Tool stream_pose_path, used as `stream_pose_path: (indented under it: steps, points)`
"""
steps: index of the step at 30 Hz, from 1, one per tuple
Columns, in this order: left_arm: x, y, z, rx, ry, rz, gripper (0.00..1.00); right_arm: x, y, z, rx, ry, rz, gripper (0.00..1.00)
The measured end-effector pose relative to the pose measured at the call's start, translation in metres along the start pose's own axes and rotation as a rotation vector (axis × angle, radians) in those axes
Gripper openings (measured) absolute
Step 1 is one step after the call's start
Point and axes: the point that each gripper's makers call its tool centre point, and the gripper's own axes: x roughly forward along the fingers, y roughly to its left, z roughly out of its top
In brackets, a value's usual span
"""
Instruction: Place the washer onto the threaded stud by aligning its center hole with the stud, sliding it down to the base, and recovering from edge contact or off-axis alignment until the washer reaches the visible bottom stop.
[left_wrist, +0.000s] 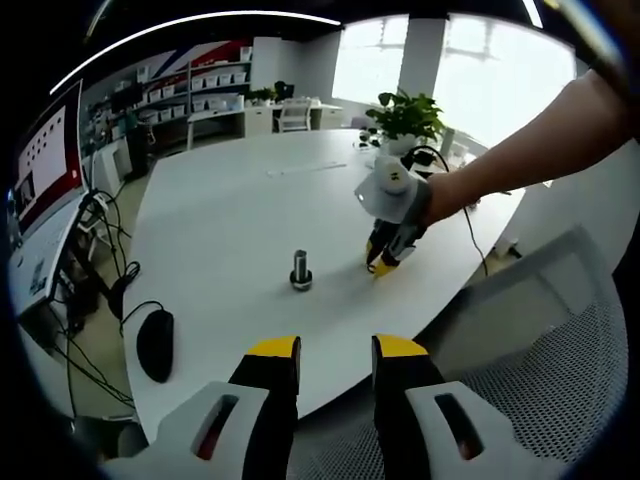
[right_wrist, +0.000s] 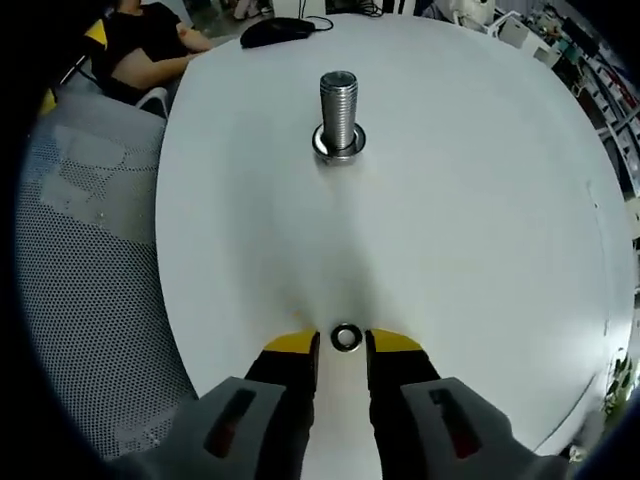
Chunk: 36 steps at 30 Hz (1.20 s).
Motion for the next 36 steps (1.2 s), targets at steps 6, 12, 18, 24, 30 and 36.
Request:
stream_pose_path:
  steps: [6, 12, 18, 24, 30, 36]
  points:
    - [0.000, 0.001, 0.001, -0.002, -0.002, 0.003, 0.27, 0.000, 0.000, 0.000, 0.001, -0.014, 0.002, 0.21]
    - [0.000, 0.001, -0.002, -0.001, 0.010, 0.005, 0.27, 0.001, -0.002, 0.000, -0.049, 0.023, -0.007, 0.16]
    - [0.000, 0.002, -0.001, -0.001, 0.006, 0.007, 0.26, 0.000, -0.002, 0.000, -0.042, 0.019, -0.006, 0.15]
    - [0.000, 0.003, -0.001, -0.003, 0.003, 0.011, 0.26, 0.001, 0.005, 0.003, -0.065, 0.053, -0.045, 0.14]
    - [0.000, 0.003, 0.000, -0.006, -0.003, 0.011, 0.26, 0.001, -0.001, 0.001, -0.008, 0.042, -0.052, 0.14]
    - [-0.001, 0.003, 0.001, -0.012, -0.008, 0.013, 0.26, 0.000, 0.004, -0.002, 0.095, -0.031, -0.044, 0.14]
